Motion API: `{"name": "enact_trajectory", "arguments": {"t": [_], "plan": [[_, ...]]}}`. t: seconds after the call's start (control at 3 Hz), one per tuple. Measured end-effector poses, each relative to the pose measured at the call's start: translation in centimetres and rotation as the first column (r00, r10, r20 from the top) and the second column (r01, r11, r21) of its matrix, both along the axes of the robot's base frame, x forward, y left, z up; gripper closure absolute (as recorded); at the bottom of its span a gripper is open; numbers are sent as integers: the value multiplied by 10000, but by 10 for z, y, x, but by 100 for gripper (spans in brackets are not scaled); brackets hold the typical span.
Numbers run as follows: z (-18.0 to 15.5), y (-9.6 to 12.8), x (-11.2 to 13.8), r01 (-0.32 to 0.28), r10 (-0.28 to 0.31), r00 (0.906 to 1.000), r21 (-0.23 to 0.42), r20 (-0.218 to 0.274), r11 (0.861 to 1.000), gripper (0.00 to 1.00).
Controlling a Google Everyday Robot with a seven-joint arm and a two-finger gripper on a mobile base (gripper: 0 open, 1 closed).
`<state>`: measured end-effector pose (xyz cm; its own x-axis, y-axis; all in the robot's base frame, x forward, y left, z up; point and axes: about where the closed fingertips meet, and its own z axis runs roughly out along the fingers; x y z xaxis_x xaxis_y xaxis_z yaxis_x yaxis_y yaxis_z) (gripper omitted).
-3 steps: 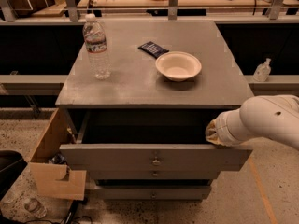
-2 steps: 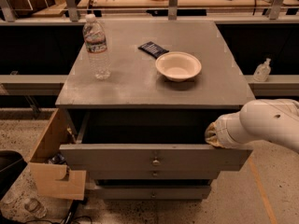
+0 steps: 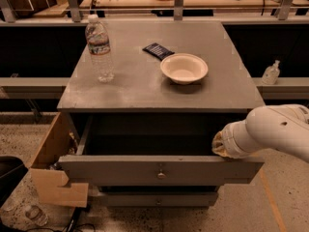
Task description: Open top drawer
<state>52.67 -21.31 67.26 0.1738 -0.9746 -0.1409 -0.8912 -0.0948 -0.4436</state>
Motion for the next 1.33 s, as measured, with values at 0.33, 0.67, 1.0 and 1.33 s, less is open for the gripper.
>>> {"name": "enact_trajectory", "arguments": {"t": [0.33,0.67,1.0,1.33], "plan": [[-2,7,-40,-11,-25,9952,-370,-980,9993,100],[-2,7,-39,-11,-25,9952,-371,-981,9993,100],[1,15,-73,-129,18,9860,-654,-1667,9978,100],[5,22,-97,-323,118,9751,-890,-2215,9955,100]]}}
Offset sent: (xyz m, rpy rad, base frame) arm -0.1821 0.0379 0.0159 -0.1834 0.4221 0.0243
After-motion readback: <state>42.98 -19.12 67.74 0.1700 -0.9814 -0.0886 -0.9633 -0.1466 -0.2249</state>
